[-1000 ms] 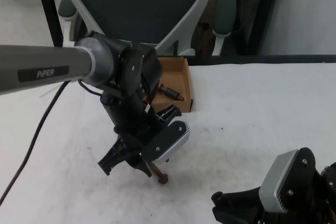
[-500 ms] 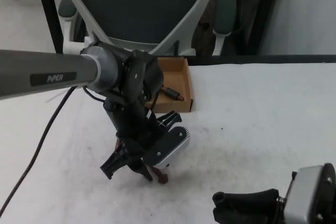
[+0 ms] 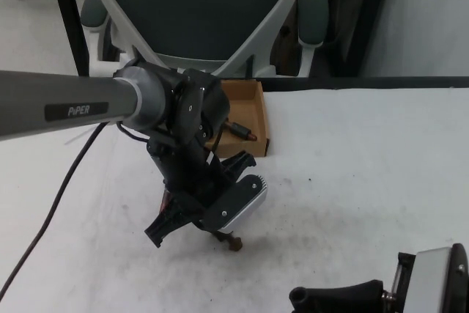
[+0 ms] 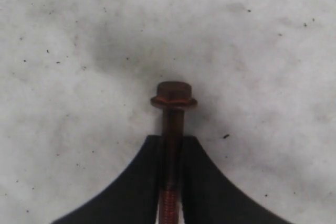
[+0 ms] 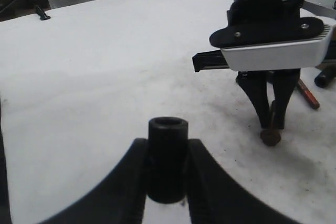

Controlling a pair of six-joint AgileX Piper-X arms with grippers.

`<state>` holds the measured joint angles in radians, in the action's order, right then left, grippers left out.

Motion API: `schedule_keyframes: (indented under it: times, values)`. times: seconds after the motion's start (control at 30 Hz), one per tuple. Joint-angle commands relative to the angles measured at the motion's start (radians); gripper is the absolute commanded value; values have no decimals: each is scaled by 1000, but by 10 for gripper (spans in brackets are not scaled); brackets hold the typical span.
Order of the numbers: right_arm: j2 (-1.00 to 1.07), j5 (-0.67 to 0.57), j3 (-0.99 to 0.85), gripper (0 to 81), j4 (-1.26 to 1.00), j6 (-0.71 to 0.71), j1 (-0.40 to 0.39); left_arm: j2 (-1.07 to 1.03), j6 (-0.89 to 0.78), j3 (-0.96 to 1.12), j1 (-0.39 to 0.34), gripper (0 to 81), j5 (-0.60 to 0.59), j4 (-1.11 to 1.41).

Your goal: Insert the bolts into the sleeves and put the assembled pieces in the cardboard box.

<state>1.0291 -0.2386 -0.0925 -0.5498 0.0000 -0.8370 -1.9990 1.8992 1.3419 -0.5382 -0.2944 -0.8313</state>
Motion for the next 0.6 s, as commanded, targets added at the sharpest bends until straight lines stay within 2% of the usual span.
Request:
schedule_keyframes:
  times: [0.0, 0.17, 0.3, 0.43, 0.57]
  values:
    - [29, -15, 1, 3, -17, 0, -1, -7, -20, -1, 2, 8, -14, 19]
    - [88, -15, 1, 3, -85, 0, -11, 9, -144, -1, 23, 8, -53, 17]
    - [131, -15, 1, 3, -143, -7, -21, 43, -233, -1, 50, 8, -186, -12]
    - [170, -17, 1, 3, -200, -7, -21, 96, -335, -1, 82, 8, -266, -28]
    - [194, -43, 1, 3, -265, -7, -21, 150, -471, -1, 127, 8, -414, -44]
